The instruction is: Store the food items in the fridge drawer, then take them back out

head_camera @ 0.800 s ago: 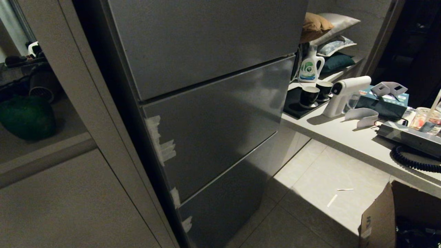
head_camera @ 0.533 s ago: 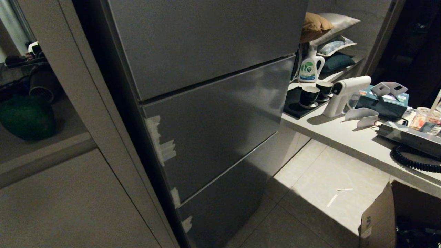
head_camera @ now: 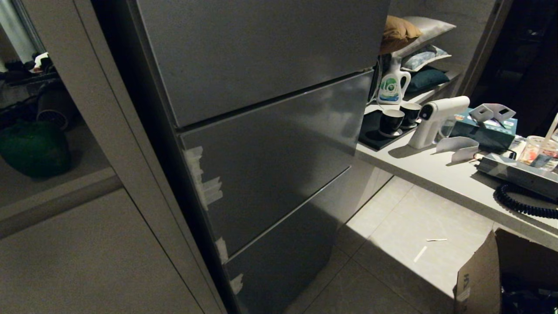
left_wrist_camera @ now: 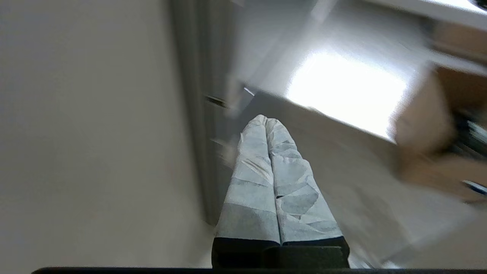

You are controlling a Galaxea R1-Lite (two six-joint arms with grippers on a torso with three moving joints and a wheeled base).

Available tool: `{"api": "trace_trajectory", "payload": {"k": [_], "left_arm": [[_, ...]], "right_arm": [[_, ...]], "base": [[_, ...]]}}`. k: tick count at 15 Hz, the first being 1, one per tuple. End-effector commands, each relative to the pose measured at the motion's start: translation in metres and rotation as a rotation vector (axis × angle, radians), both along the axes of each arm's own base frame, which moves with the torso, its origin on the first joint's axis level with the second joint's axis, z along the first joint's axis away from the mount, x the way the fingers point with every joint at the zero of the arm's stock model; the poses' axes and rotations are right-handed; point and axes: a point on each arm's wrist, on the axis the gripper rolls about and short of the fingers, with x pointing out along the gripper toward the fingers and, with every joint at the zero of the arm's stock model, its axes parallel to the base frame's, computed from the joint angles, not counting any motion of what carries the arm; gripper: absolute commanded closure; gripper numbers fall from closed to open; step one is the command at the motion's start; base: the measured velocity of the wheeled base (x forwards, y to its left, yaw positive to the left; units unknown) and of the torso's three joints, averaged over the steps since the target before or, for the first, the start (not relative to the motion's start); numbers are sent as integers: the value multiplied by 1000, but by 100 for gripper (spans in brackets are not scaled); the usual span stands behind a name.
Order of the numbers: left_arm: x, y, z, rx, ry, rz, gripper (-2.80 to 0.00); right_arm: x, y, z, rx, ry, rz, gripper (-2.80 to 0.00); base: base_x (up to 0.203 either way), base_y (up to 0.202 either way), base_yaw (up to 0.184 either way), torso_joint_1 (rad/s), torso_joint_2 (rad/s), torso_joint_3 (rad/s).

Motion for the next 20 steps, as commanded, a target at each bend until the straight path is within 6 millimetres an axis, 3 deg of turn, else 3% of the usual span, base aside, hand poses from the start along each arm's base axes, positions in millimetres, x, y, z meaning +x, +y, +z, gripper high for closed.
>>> {"api": "trace_trajectory", "payload": {"k": [1, 5, 8, 14, 20], "left_arm": [[37, -2, 7, -7, 195, -62, 0], [107, -5, 21, -23, 285, -79, 0], [151, -7, 33, -17, 178, -23, 0], [199, -31, 35, -2, 122, -9, 0], [225, -47, 41, 0, 107, 10, 0]], "right_arm": [[2, 0, -8, -1, 29, -1, 0], [2, 0, -8, -1, 29, 0, 0], [2, 0, -8, 0, 29, -1, 0], [2, 0, -8, 7, 29, -1, 0], [2, 0, -8, 7, 29, -1, 0]], "base": [[0, 0, 0, 0, 0, 0], [0, 0, 0, 0, 0, 0], [0, 0, 0, 0, 0, 0], [0, 0, 0, 0, 0, 0], [0, 0, 0, 0, 0, 0]]}}
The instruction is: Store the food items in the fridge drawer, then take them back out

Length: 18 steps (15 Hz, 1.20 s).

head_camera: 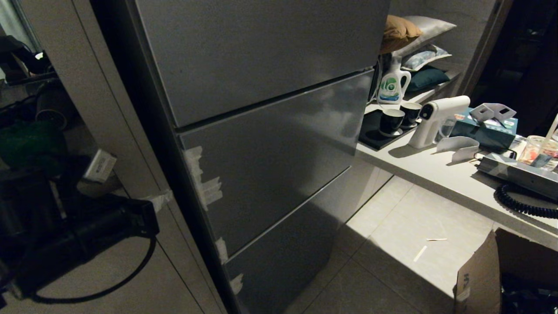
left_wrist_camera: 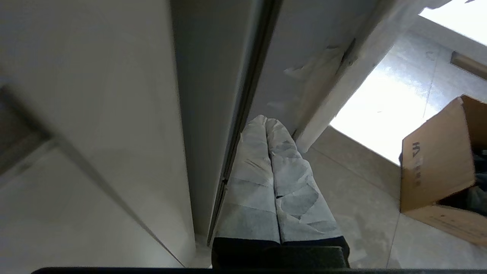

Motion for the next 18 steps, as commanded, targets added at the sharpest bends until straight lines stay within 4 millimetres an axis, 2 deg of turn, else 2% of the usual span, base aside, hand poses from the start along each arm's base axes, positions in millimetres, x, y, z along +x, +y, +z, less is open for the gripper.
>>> {"api": "trace_trajectory", "payload": {"k": [1, 6, 14, 18], "left_arm": [[9, -13, -4, 10, 13, -18, 0], [23, -35, -6, 20, -66, 83, 0], [23, -35, -4, 12, -77, 142, 0], [22, -47, -6, -3, -104, 95, 0]], "right_arm": [[2, 0, -8, 2, 28, 0, 0], [2, 0, -8, 4, 28, 0, 0], [2, 0, -8, 4, 28, 0, 0], [2, 0, -8, 4, 28, 0, 0]], "base": [[0, 0, 0, 0, 0, 0], [0, 0, 0, 0, 0, 0], [0, 0, 0, 0, 0, 0], [0, 0, 0, 0, 0, 0]]}}
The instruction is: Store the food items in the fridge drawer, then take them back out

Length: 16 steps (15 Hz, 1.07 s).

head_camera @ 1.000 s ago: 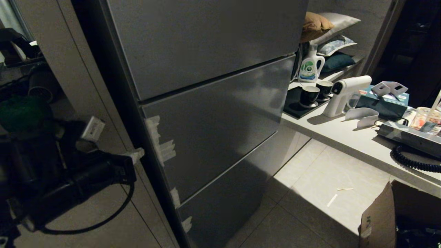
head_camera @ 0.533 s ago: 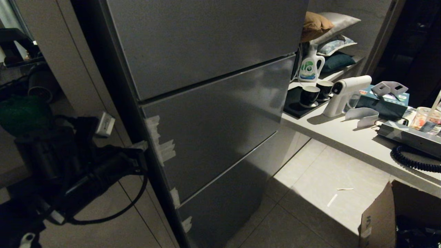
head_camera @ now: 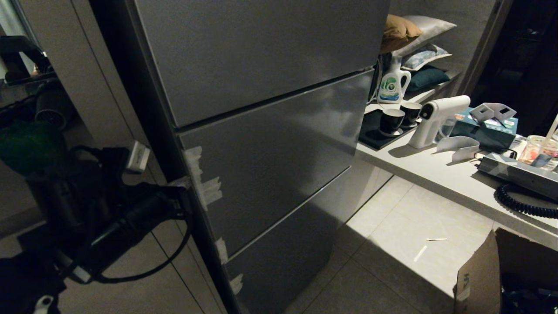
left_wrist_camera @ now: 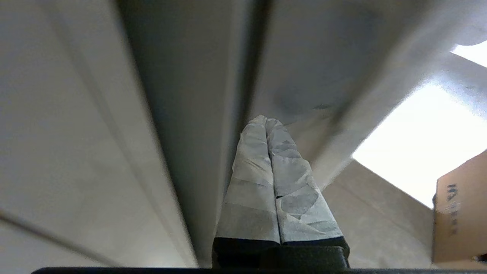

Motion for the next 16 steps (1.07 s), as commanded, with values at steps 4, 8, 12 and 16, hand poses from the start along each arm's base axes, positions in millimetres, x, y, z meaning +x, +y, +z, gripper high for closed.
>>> {"api": "trace_trajectory", "payload": {"k": [4, 8, 12, 16], "left_arm": [[-8, -11, -6, -7, 8, -54, 0], [-19, -15, -10, -31, -1, -140, 0], [-27, -19, -16, -40, -7, -214, 0], [-38, -34, -14, -59, -8, -294, 0]], "right_arm": [[2, 0, -8, 0, 28, 0, 0], [2, 0, -8, 0, 28, 0, 0], [2, 0, -8, 0, 28, 0, 0], [2, 0, -8, 0, 28, 0, 0]], "base": [[0, 0, 0, 0, 0, 0], [0, 0, 0, 0, 0, 0], [0, 0, 0, 0, 0, 0], [0, 0, 0, 0, 0, 0]]}}
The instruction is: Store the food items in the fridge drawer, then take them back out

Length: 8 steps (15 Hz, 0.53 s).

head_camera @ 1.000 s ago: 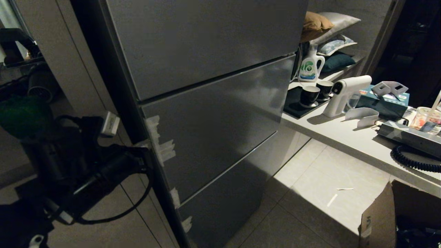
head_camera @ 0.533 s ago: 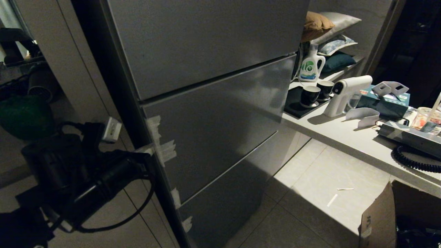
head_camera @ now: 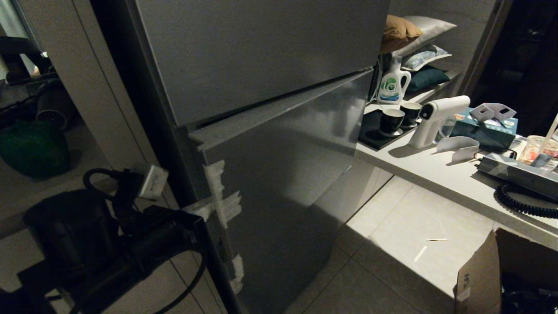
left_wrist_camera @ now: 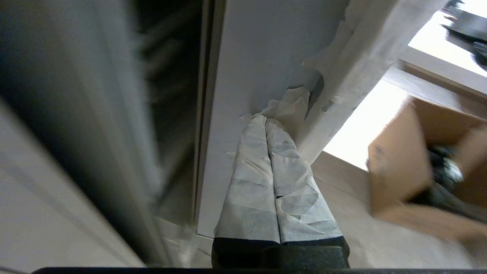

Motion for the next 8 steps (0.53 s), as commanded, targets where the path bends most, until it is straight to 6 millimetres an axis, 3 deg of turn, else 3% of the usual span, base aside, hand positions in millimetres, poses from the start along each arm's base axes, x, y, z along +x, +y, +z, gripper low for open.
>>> {"api": "trace_trajectory", "payload": {"k": [1, 8], "left_arm": [[-9, -11, 3, -24, -11, -58, 0], [-56, -57, 2, -111, 46, -366, 0]], "right_arm": [[2, 0, -8, 0, 28, 1, 0], [2, 0, -8, 0, 28, 1, 0]], "base": [[0, 0, 0, 0, 0, 0], [0, 0, 0, 0, 0, 0]]}}
